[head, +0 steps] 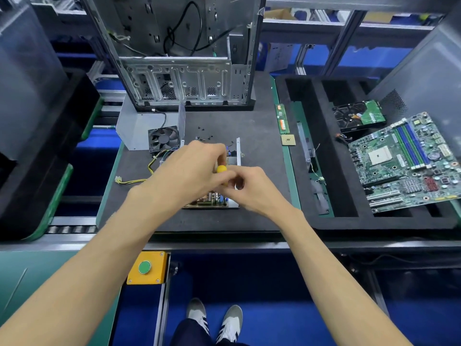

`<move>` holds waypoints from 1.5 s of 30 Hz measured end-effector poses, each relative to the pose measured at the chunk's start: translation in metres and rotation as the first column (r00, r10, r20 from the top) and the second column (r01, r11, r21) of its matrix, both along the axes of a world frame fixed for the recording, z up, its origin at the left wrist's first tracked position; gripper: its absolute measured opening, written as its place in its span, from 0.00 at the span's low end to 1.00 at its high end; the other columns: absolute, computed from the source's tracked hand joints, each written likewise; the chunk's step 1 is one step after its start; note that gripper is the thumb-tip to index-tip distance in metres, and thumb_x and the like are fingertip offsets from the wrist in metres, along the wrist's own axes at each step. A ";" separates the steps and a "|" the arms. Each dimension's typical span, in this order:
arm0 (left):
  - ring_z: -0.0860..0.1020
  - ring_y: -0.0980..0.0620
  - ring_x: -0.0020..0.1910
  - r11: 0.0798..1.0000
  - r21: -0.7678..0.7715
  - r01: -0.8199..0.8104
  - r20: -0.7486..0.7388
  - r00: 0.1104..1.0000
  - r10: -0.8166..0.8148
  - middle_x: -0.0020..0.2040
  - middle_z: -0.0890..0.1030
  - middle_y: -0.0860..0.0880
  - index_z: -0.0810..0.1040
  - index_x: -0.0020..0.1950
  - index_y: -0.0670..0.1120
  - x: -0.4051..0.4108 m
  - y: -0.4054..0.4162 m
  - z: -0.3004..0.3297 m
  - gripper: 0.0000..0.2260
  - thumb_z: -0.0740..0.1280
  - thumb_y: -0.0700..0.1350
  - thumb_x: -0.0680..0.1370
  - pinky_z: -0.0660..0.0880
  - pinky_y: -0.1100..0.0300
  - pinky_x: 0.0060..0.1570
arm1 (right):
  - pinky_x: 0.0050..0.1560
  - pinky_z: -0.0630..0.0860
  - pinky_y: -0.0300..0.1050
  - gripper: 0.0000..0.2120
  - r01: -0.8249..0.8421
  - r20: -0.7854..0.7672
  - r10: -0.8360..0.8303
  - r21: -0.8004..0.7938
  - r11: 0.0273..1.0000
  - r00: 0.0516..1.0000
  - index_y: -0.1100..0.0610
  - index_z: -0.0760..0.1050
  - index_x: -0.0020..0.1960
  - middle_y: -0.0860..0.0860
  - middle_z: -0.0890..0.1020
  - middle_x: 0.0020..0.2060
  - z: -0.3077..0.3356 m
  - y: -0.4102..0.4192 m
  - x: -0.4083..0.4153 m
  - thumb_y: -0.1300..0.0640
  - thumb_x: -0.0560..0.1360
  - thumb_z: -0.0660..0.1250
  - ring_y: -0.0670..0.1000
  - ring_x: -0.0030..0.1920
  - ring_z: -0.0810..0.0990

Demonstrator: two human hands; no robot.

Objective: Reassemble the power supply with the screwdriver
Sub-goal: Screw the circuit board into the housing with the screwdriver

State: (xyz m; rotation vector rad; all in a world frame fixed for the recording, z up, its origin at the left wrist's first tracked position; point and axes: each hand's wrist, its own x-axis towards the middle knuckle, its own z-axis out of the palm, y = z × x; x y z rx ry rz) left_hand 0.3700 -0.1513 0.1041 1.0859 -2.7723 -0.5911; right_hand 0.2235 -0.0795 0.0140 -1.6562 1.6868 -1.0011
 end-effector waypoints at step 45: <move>0.75 0.42 0.39 0.988 -0.118 -0.102 0.239 0.963 0.128 0.34 0.71 0.48 0.66 0.34 0.48 -0.014 0.005 -0.011 0.20 0.66 0.61 0.77 0.66 0.54 0.35 | 0.31 0.63 0.39 0.09 -0.022 0.084 0.013 0.105 0.994 0.996 0.41 0.76 0.31 0.49 0.74 0.29 -0.002 0.002 0.002 0.38 0.64 0.62 0.46 0.30 0.64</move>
